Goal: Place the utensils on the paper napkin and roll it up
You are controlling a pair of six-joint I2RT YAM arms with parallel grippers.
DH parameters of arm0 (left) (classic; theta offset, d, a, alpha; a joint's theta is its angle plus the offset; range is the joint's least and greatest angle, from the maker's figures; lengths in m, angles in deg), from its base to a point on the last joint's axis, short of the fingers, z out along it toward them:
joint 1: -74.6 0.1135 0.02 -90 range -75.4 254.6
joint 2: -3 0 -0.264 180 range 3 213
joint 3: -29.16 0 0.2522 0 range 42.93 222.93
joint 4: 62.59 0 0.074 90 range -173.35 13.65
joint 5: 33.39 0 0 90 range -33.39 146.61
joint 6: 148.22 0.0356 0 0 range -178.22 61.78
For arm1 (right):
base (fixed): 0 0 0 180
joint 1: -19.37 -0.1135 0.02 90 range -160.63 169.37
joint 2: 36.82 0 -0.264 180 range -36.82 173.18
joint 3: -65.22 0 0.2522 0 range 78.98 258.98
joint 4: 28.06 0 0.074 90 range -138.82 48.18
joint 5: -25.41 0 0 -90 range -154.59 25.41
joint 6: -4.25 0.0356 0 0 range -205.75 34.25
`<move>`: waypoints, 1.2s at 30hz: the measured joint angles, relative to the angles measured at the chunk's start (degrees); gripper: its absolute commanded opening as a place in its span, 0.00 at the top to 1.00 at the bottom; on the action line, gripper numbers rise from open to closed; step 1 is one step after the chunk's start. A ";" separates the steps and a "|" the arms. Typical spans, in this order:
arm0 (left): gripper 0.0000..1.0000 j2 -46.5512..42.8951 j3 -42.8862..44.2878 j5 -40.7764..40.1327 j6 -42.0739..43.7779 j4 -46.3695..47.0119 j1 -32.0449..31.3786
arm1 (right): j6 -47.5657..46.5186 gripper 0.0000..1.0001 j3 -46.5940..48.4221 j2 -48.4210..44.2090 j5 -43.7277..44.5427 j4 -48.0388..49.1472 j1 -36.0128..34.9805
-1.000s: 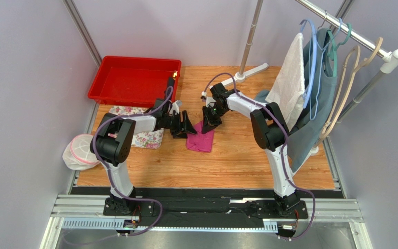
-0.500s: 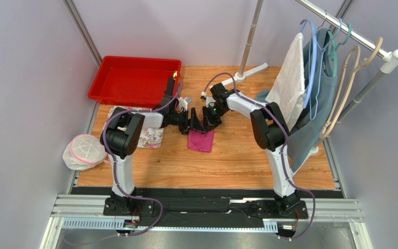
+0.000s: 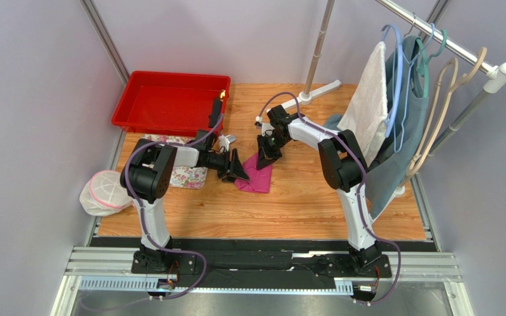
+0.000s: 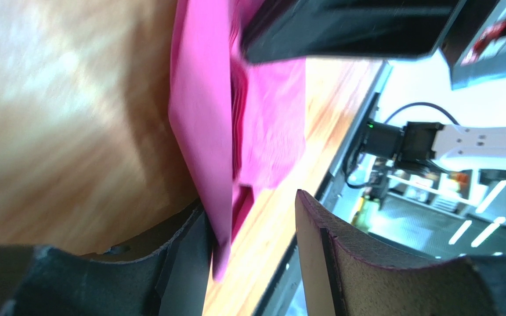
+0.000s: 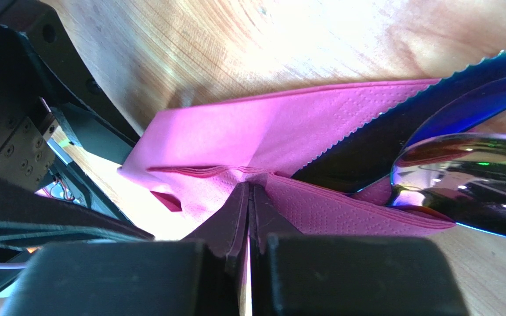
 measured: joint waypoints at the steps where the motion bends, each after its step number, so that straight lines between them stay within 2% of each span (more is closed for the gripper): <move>1: 0.42 -0.24 -0.85 0.61 -0.11 0.04 0.35 | 0.00 1.00 0.02 0.00 0.00 -0.02 0.00; 6: 0.25 -0.94 -4.48 3.78 -4.61 4.76 1.03 | -0.02 1.00 0.04 0.00 0.00 -0.04 0.00; 9: 0.21 -1.66 -6.75 4.39 -9.70 10.36 1.05 | -0.02 1.00 0.04 0.00 0.00 -0.02 0.00; 15: 0.21 -4.04 -13.29 1.60 -21.14 22.62 1.05 | -0.02 1.00 0.04 0.00 0.00 -0.04 0.00; 23: 0.23 -4.92 -14.32 -3.63 -29.83 31.58 1.05 | -0.02 1.00 0.04 0.00 0.00 -0.02 0.00; 36: 0.21 -4.63 -13.64 -5.81 -32.65 38.03 -1.33 | 0.00 1.00 0.04 0.00 0.00 -0.02 0.00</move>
